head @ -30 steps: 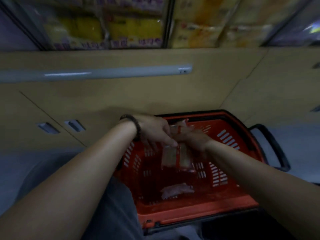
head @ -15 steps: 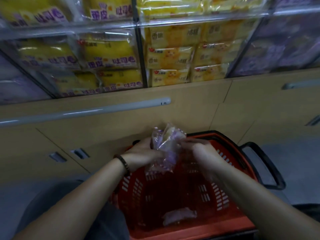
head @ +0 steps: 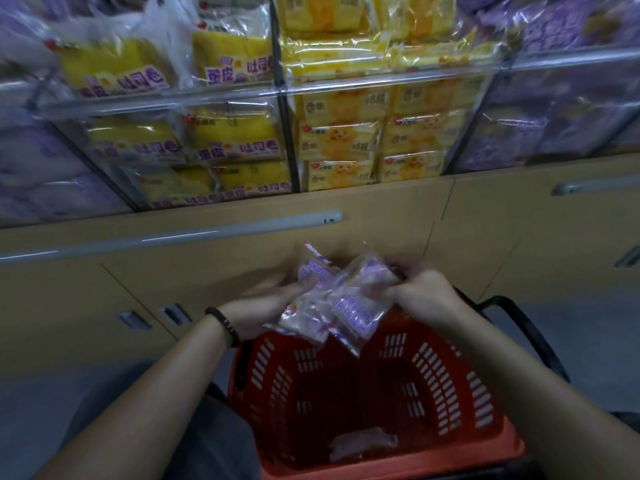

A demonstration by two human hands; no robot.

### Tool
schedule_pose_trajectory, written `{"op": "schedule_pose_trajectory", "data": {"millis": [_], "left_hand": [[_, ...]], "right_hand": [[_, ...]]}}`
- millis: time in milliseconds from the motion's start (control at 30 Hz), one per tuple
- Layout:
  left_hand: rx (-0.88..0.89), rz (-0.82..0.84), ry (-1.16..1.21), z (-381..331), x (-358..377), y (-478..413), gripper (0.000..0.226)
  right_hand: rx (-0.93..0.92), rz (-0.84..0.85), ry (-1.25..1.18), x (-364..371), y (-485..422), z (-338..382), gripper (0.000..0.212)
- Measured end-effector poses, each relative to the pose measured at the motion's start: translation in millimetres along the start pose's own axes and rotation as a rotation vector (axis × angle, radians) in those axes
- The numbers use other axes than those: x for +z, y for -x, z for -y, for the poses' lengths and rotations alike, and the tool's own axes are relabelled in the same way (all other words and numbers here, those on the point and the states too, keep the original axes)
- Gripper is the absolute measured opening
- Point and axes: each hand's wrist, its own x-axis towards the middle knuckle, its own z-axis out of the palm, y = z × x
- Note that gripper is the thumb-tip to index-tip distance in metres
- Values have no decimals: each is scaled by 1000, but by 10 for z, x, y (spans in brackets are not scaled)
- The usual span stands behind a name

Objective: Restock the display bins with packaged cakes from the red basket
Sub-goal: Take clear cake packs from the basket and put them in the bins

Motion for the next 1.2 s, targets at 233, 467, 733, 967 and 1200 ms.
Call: {"op": "schedule_pose_trajectory", "data": {"millis": [233,467,733,967,1200], "left_hand": [[26,-106,237,53,-79,33,45],[183,-189,315,172,-5,96,43],[224,-358,398,220,47,174,26],[200,-425,187,125,-101,268,18],[262,-333,-180,-117,-245,632,46]], "right_hand": [[117,-106,-197,-156,32,13,29],[183,-104,-469,-66,5,-25,66],[115,-22,-515,47,114,68,33],[23,46,-289,83,188,124,28],[10,43,-374,241,200,279,37]]}}
